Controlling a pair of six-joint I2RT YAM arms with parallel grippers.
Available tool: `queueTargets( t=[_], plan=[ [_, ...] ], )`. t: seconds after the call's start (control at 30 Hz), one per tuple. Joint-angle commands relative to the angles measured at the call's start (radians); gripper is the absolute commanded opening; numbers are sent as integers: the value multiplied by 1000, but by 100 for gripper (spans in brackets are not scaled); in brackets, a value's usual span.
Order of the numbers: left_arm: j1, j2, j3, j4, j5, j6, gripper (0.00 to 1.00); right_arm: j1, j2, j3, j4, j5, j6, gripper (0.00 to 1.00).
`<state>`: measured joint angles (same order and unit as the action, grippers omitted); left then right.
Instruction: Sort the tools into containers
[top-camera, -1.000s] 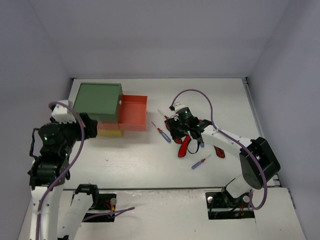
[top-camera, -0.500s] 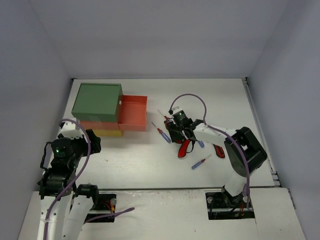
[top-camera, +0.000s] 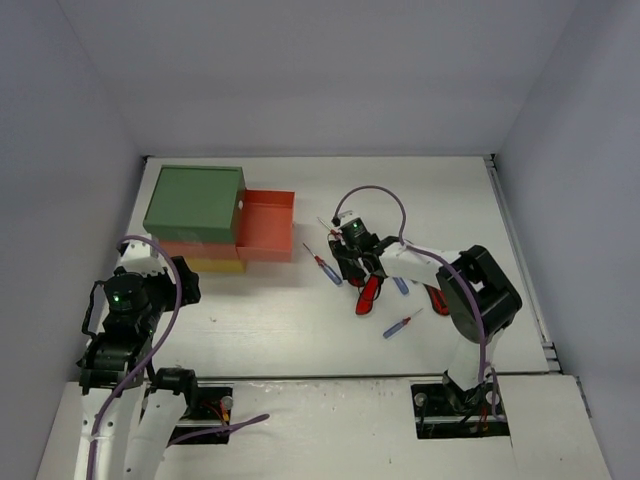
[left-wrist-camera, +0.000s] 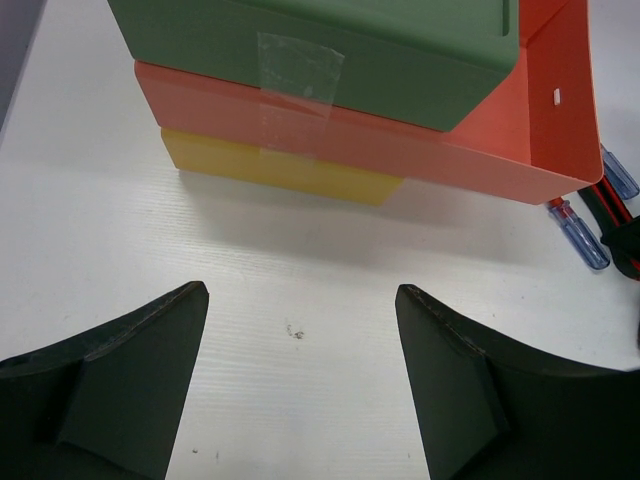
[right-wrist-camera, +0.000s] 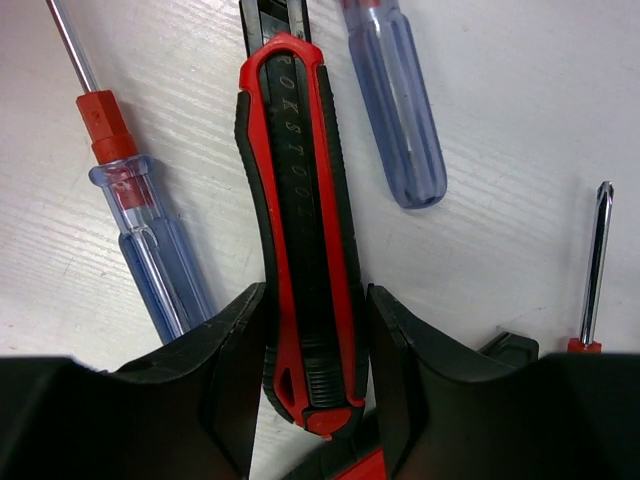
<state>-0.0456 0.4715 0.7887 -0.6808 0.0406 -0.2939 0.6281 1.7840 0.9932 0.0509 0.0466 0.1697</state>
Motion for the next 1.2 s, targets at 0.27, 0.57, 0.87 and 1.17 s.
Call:
queueTargets(
  t=[0.27,0.57,0.87,1.17],
  plan=[
    [-2,16,11,62,-13,-13,73,4,-347,96,-11,3,93,0],
    [1,21,11,60,-13,-11,73,64,-237,408,13,-85,328,0],
    [3,24,9,61,-7,-14,73,141,12,628,48,53,486,0],
    [4,19,10,62,-6,-15,73,157,140,656,85,115,568,18]
  ],
)
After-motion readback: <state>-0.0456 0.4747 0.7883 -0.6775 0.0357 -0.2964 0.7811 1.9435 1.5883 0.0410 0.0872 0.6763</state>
